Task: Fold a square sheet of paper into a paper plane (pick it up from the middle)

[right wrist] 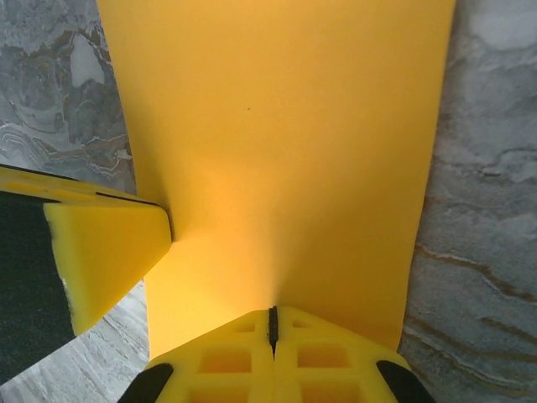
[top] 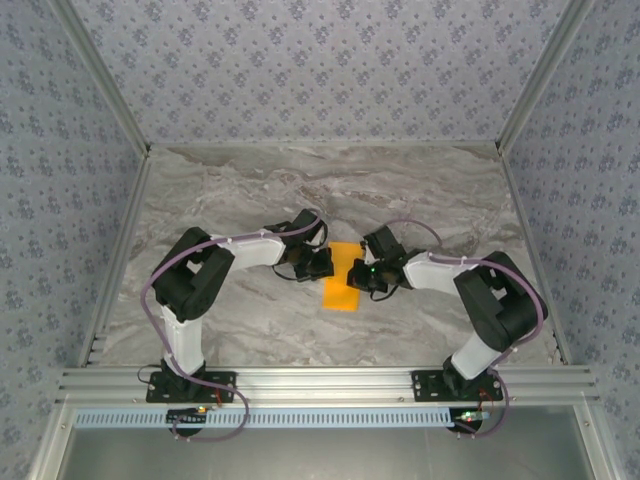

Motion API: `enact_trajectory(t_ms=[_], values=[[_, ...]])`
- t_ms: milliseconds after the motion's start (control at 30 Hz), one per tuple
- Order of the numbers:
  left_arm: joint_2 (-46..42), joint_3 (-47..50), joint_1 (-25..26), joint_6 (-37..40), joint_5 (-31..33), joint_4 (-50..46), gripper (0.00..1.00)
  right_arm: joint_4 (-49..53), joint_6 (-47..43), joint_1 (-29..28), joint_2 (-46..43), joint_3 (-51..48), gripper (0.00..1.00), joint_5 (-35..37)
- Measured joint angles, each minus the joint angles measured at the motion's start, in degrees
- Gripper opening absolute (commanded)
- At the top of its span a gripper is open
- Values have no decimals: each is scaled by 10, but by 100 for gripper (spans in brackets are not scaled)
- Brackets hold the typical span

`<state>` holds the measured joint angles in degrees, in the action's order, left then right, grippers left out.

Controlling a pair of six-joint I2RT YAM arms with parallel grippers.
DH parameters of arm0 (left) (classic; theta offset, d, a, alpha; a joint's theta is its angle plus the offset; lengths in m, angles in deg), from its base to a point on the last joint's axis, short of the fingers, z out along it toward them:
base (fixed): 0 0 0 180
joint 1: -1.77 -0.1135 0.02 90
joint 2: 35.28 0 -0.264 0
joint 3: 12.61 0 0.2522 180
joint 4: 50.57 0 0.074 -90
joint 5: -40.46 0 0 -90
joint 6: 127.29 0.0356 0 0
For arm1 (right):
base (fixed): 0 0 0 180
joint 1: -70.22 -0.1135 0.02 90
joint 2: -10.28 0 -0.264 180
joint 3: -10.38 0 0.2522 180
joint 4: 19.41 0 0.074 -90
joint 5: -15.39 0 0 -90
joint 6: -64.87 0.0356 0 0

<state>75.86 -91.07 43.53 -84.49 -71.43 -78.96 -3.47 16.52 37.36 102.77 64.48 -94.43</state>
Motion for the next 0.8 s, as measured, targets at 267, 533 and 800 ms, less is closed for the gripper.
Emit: enact_trajectory(t_ms=[267,533,800], values=[[4,0,0,-4,-2,1,0,-35,2,0,-56,-75,0,-21],[7,0,0,-4,-6,3,0,61,-5,0,-111,-85,0,-24],[7,0,0,-4,-6,3,0,86,-7,-12,-94,3,0,-22]])
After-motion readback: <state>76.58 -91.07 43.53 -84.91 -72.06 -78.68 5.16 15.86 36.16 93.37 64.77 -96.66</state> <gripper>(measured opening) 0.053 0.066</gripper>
